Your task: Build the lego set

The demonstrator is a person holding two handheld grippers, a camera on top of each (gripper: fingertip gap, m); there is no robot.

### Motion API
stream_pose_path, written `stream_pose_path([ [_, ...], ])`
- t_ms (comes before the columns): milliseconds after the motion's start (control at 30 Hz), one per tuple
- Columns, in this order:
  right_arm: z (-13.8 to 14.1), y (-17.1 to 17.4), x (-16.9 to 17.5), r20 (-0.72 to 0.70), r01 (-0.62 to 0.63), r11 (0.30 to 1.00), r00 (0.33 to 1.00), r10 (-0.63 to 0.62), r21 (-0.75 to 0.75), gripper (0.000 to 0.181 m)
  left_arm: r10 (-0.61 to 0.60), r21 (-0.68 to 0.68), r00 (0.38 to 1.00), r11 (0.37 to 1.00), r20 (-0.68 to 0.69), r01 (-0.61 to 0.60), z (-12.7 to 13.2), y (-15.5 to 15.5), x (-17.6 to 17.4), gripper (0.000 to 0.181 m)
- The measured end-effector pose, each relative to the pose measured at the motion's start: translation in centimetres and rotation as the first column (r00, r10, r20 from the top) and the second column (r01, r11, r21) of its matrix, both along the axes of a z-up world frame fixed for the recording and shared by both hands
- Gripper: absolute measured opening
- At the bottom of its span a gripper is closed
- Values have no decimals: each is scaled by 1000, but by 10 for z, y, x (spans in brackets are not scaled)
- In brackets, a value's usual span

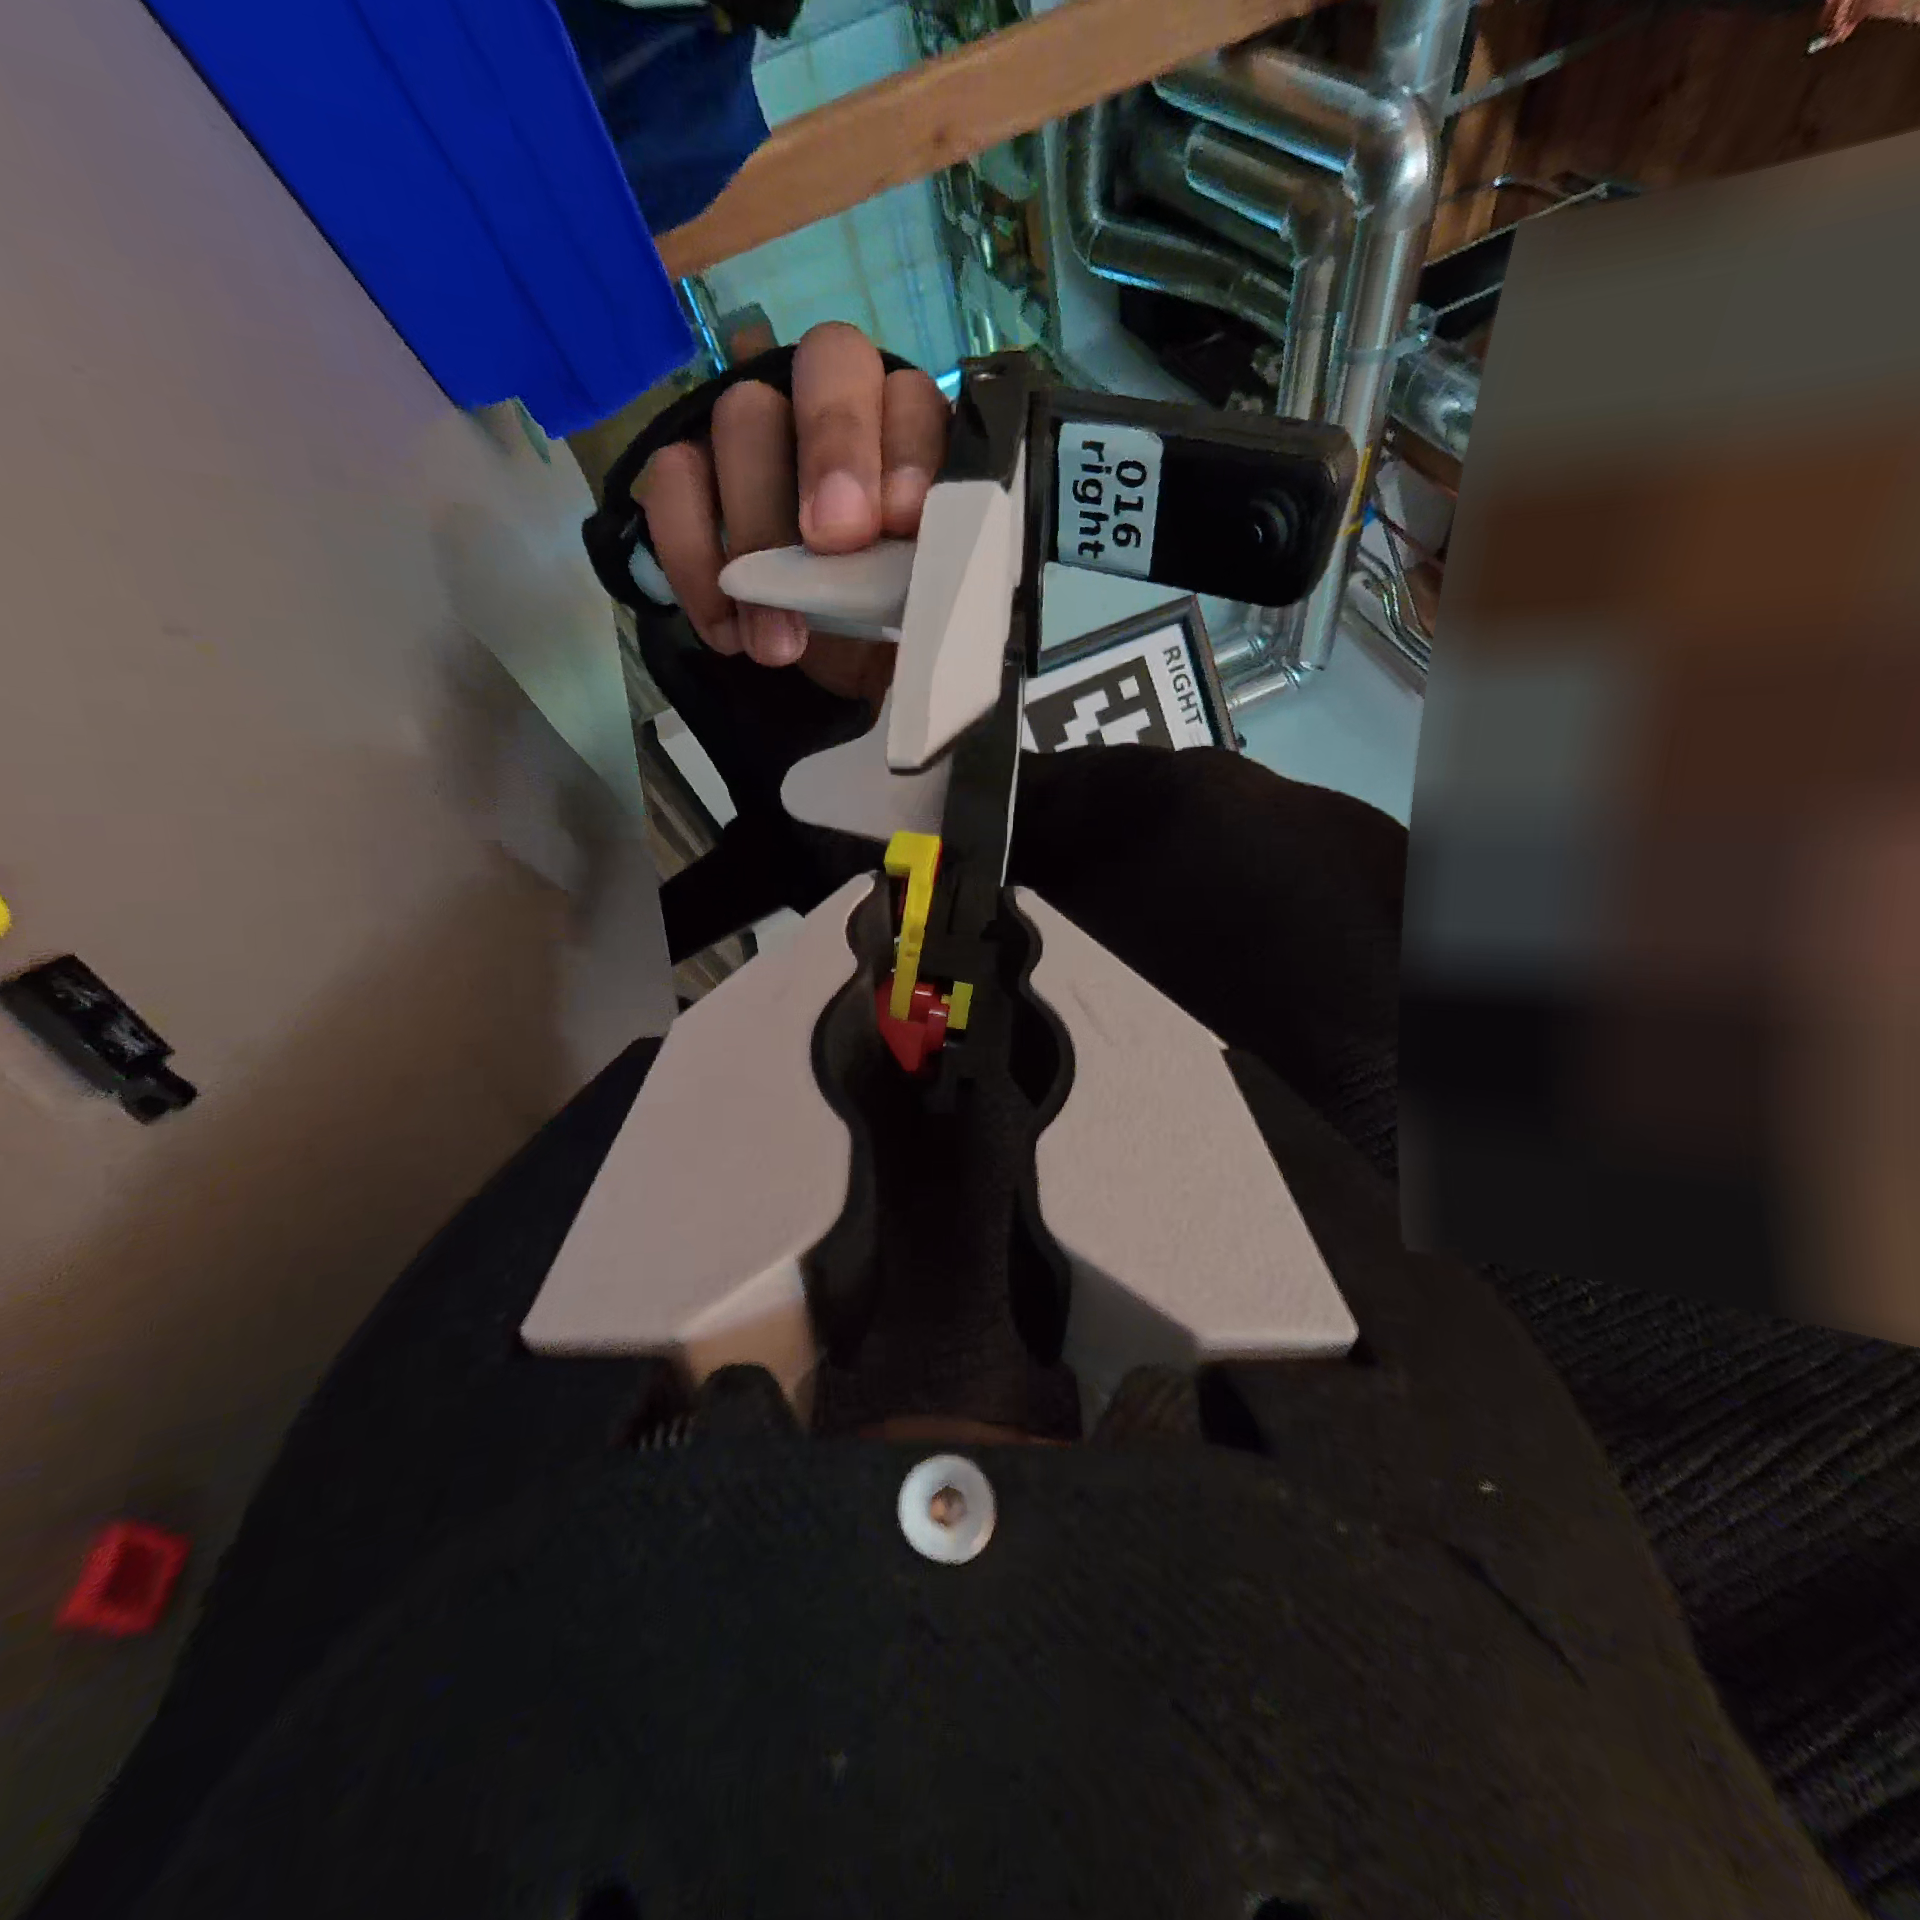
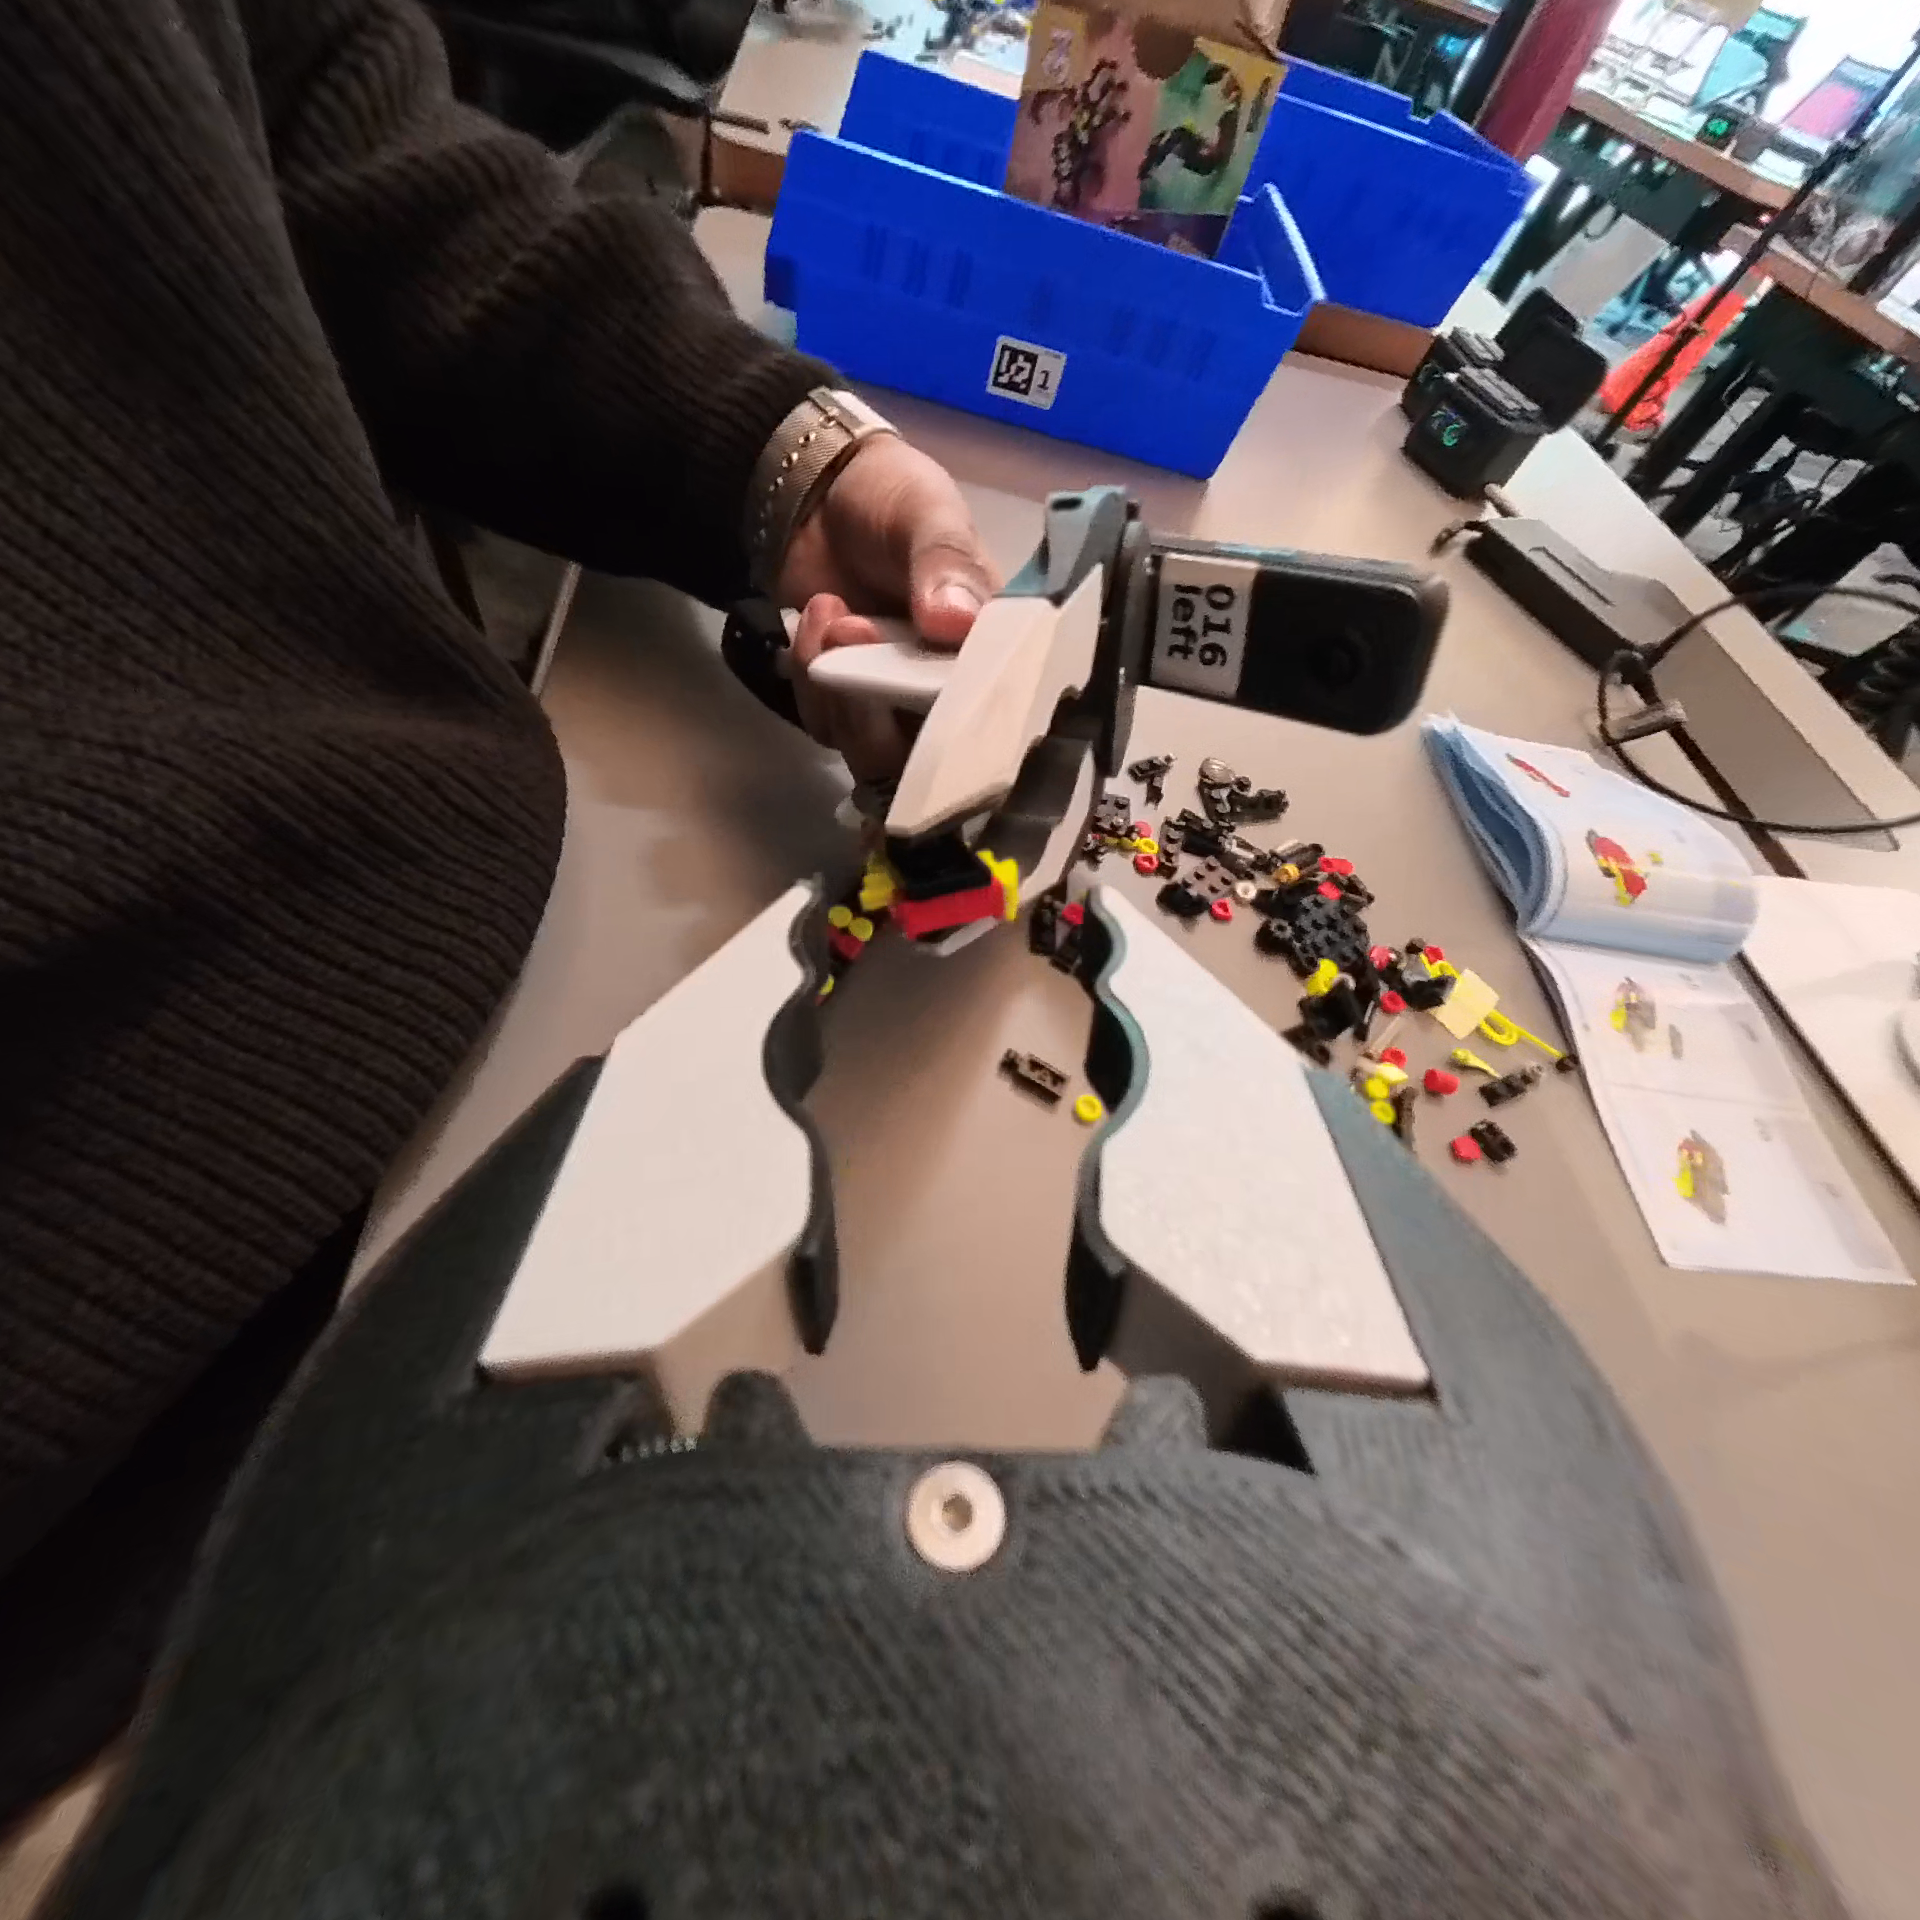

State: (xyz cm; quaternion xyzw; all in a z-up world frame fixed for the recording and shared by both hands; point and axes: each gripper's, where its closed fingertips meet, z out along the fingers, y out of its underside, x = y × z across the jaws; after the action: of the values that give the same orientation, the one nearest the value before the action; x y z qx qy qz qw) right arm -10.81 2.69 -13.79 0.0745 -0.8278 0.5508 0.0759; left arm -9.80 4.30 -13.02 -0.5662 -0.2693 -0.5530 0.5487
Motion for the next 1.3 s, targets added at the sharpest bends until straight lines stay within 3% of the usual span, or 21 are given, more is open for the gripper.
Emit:
stream_pose_path([
  [433,11,6,-21,171,91,990,983,-71,-112,50,149,-41,982,987,-116,-155,-5,0,-23,16],
  [600,8,14,-51,256,249,960,943,-212,-125,48,246,-56,954,964,-170,-258,-6,-3,-38,15],
  [733,10,24,-69,377,334,930,890,-256,-157,50,367,-160,791,854,-490,-495,-22,-10,-66,16],
  [867,14,26,-73,427,361,913,868,-254,-190,56,302,-162,610,793,-732,-587,-27,-12,-70,17],
  [1100,12,20,-68,444,356,919,860,-251,-171,65,297,-118,547,792,-783,-599,-22,-7,-67,17],
  [1300,13,17,-57,431,299,940,879,-204,-166,44,302,-72,504,800,-809,-596,-15,-5,-62,17],
])
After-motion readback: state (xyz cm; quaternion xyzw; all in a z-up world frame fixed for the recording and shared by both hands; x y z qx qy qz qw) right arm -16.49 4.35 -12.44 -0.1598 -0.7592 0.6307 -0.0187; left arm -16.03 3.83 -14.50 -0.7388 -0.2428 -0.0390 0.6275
